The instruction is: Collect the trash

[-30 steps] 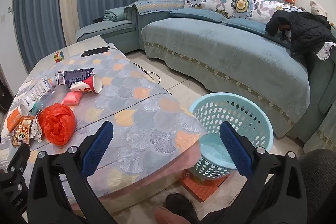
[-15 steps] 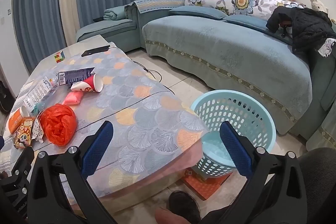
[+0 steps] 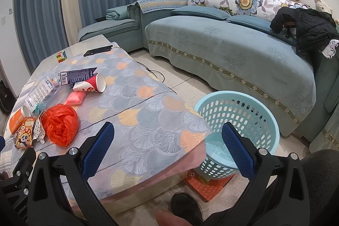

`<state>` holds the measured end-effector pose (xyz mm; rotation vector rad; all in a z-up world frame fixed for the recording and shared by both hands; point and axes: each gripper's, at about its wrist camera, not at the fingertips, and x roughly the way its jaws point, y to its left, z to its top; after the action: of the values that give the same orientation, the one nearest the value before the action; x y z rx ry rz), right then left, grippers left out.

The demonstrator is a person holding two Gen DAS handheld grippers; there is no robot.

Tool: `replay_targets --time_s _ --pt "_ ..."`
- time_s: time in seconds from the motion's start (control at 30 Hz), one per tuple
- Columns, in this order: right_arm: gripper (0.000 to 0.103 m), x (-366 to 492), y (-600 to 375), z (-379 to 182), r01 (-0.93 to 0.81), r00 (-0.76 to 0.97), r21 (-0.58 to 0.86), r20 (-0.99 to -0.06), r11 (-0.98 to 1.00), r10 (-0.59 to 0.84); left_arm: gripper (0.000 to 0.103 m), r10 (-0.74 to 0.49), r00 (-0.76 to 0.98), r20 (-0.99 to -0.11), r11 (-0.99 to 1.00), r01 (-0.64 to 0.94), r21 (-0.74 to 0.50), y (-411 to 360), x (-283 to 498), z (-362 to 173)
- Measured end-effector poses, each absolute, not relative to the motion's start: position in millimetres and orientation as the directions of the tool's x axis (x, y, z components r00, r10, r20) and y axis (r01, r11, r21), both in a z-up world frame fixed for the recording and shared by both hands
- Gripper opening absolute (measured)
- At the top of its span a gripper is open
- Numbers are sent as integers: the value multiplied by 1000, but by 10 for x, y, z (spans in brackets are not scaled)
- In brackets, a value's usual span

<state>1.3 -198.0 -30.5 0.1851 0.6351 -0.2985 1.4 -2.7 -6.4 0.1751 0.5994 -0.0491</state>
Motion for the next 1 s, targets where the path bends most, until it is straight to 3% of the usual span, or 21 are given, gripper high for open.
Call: replay_targets --time_s 1.0 --pt "97 49 -1924 -346 308 761 84 -620 948 -192 96 5 824 -566 984 98 151 -19 19 -53"
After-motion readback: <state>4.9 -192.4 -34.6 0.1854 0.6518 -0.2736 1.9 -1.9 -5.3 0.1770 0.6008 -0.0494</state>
